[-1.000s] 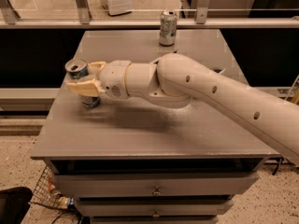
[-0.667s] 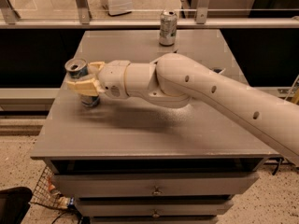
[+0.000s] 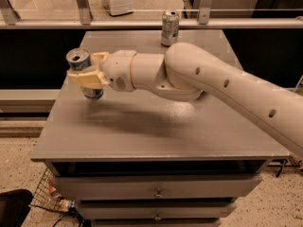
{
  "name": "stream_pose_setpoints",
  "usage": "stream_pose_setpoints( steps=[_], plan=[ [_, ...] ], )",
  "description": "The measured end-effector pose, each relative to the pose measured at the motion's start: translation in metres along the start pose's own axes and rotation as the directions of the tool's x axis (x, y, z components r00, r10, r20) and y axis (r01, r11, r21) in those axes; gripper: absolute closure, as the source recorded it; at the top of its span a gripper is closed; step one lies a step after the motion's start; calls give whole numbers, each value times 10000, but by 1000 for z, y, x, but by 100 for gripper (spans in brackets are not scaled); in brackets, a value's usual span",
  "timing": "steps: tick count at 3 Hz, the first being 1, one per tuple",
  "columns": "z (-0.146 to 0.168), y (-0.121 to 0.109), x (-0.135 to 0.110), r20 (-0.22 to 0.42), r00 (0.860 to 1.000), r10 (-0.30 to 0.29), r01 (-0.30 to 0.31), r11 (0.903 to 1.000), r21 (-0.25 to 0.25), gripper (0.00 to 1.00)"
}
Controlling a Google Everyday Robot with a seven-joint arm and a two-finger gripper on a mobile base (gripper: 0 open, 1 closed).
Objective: Pick redbull can
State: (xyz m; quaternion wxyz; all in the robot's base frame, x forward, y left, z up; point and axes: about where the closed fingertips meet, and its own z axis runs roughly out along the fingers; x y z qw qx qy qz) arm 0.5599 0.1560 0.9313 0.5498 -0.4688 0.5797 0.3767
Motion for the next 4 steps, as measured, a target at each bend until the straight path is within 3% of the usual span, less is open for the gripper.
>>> stream_pose_setpoints(
  steps=[2,4],
  plan=[
    [-29,7,-74,111,9954,-950,947,9952,266,100],
    [-22,33,-115,-84,9781,-2079,2077,9781,-145,100]
  ],
)
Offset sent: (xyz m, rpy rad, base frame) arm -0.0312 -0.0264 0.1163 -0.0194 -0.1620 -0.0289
